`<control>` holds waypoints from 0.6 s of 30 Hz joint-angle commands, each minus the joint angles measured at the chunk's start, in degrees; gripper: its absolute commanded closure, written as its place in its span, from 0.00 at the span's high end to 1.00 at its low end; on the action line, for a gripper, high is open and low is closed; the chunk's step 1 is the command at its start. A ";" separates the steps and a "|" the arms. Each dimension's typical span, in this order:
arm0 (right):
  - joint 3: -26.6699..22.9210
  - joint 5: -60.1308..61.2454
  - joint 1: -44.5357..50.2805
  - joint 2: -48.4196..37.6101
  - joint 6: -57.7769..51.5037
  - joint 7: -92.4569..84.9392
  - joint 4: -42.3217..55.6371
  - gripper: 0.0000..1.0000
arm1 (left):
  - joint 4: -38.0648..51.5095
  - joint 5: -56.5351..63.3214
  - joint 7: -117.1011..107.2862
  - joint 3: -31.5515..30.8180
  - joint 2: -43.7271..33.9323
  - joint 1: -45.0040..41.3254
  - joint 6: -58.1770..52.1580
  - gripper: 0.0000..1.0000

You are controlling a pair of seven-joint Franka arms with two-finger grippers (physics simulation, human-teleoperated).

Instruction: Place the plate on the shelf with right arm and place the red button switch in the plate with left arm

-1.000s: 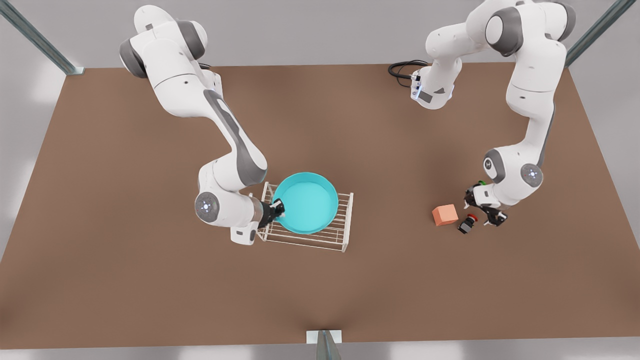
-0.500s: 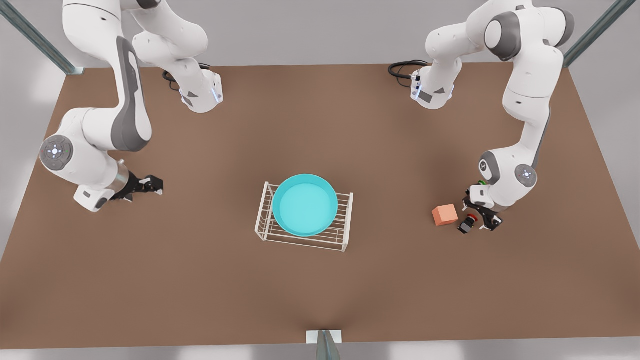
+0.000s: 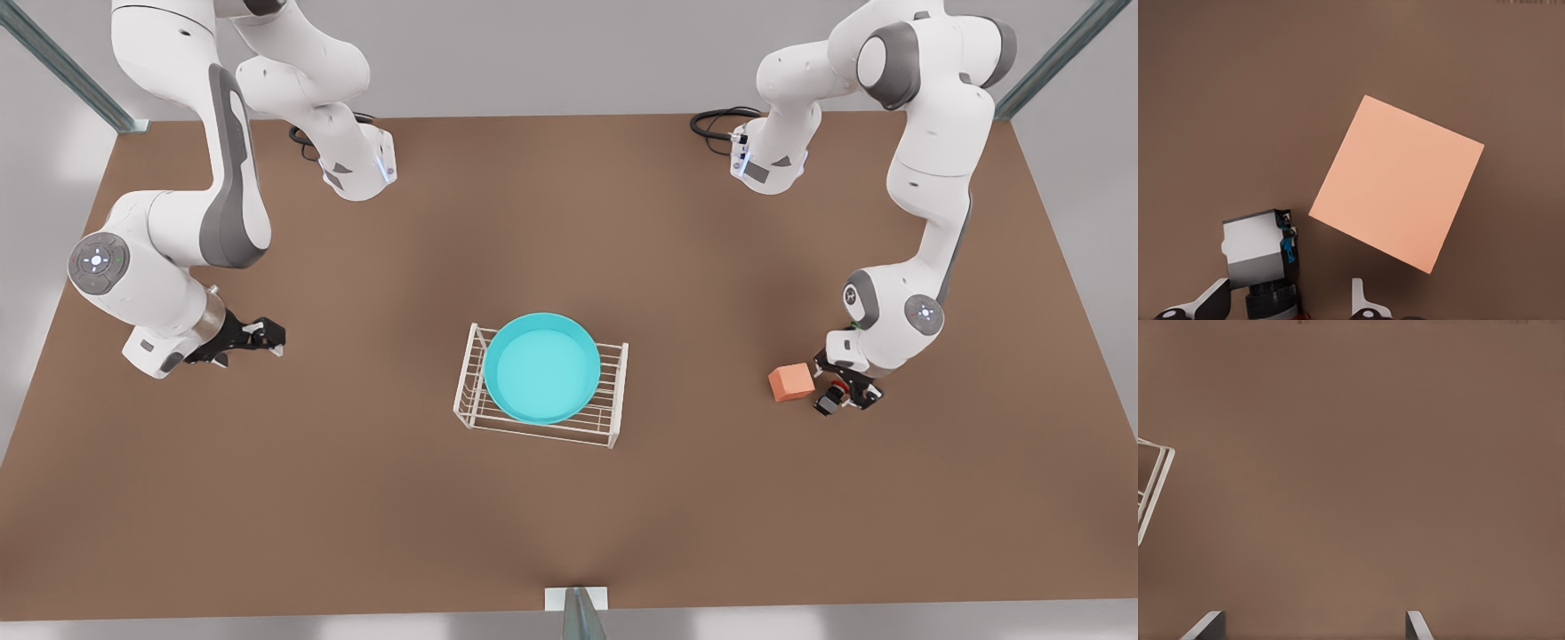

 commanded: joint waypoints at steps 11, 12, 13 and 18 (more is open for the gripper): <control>-0.13 0.05 -0.04 -0.05 0.30 0.28 0.03 1.00 | 1.59 0.05 -4.21 0.00 1.71 -0.09 0.10 0.63; -0.05 0.05 -0.12 -0.05 0.30 0.19 0.03 1.00 | 1.76 0.05 -4.21 0.00 1.71 -0.09 0.10 0.58; -0.13 0.05 -0.04 -0.05 0.30 0.19 0.12 1.00 | 1.85 0.05 -4.21 0.00 1.71 -0.09 0.10 0.53; -0.05 0.05 -0.13 -0.05 0.30 0.19 0.29 1.00 | 2.73 -0.12 -4.30 0.09 1.54 0.44 -0.08 0.49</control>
